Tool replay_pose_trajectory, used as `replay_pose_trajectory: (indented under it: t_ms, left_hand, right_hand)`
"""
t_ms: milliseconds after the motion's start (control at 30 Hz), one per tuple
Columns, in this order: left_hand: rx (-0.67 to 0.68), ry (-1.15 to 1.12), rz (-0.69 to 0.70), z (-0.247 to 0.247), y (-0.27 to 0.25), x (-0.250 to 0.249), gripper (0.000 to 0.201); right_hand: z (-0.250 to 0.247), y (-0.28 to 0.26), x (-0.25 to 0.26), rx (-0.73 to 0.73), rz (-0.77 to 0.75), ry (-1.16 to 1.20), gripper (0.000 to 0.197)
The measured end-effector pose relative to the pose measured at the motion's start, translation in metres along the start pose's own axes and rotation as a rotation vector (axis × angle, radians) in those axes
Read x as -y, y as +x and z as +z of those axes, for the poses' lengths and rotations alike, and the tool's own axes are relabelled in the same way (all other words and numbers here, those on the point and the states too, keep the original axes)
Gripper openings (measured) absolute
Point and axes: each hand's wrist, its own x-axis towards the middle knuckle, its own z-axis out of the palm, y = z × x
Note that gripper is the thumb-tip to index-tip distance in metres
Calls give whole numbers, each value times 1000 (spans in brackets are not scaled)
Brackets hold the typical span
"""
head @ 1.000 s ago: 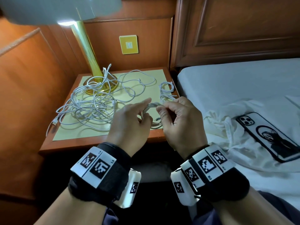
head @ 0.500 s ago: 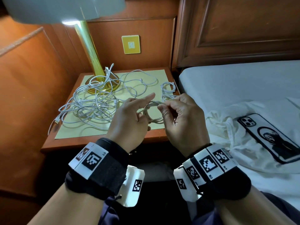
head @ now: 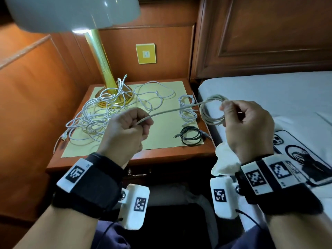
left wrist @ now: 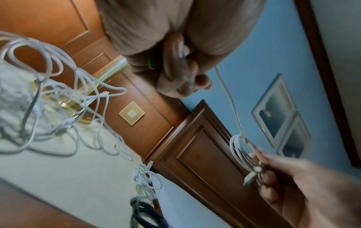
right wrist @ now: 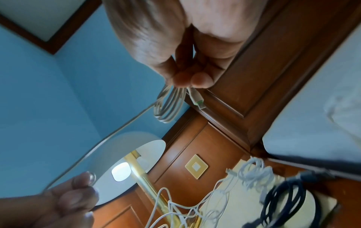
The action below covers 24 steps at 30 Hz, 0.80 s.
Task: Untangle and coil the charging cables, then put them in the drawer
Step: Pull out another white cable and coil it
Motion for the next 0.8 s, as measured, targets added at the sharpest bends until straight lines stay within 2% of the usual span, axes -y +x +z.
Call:
replay_pose_trajectory:
  t_ms: [33,100,133,233,333,400,500,567,667,800]
  left_hand:
    - [22,-28,18,1,-3,-2,52]
    - [70,-4,112,2,-8,-4,23]
    - [97,16,150,1,-9,-4,16]
    - [127,74,136,1,-8,-3,18]
    - [28,266,154,4,-6,4,24]
    - [-16,382,166,6,-7,6,29]
    - [1,644,62,8,-7,7,50]
    - [10,733,44,9,-7,10,46]
    - [45,695,141,9,-8,12,28]
    - [142,527,51,12,-12,9,20]
  right_hand:
    - [0,-1,2,33,60,40,38]
    - [2,-4,5,65,166,132,31]
    - [3,-4,7,70,209,176,29]
    - [7,-6,11,112,348,364,23]
    - [10,-11,14,156,468,602,16]
    - [11,-12,16,185,486,701,13]
    - [14,-15,18,191,466,739,12]
    - [15,-17,19,199,448,747,10]
    - [17,-21,23,243,419,754,9]
    - [19,-25,28,293,389,752,9]
